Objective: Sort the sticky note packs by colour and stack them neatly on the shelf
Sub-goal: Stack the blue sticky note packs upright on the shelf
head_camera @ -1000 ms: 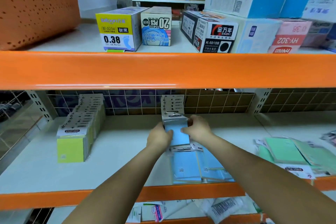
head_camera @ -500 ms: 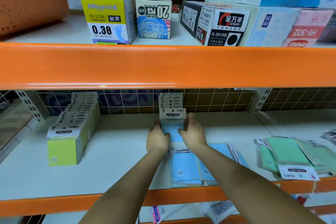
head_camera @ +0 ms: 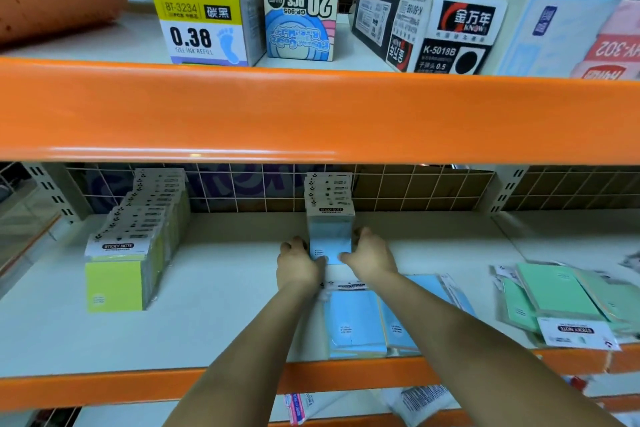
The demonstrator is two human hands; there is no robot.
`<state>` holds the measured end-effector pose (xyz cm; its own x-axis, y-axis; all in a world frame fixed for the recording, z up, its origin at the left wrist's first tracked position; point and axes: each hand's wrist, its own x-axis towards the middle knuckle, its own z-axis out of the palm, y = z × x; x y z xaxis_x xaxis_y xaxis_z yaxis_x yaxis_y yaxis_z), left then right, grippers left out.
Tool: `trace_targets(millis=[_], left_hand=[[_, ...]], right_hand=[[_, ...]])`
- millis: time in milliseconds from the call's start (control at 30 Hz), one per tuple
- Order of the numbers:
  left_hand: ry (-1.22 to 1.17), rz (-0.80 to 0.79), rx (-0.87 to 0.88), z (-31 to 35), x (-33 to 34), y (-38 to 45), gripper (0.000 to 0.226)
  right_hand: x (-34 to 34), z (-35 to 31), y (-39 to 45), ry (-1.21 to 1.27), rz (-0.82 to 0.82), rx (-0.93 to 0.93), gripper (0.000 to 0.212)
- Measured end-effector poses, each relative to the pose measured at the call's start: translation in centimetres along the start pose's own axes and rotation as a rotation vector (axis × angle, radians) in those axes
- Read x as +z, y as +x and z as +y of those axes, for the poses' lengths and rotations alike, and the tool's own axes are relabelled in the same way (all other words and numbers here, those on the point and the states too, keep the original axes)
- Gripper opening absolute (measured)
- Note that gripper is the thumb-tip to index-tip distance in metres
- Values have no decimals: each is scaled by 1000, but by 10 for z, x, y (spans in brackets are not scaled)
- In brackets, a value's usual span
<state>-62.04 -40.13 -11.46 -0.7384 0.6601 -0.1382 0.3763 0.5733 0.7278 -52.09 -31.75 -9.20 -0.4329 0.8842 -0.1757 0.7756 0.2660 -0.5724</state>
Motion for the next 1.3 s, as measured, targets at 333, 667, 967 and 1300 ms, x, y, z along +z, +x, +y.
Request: trace_targets(millis=[333, 667, 967, 1300], left_hand=[[-43, -28, 11, -7, -1, 6, 37], [-27, -74, -11, -5, -4, 14, 43], [-46, -80, -25, -4, -7, 11, 45], [-191, -232, -55, -8, -21, -5, 57]], right_hand=[[-5, -2, 8, -85, -105, 36, 40], [-6, -3, 9, -72, -100, 50, 35], [-6, 0, 9, -47, -136, 56, 35], [-31, 9, 13, -39, -273, 22, 55]])
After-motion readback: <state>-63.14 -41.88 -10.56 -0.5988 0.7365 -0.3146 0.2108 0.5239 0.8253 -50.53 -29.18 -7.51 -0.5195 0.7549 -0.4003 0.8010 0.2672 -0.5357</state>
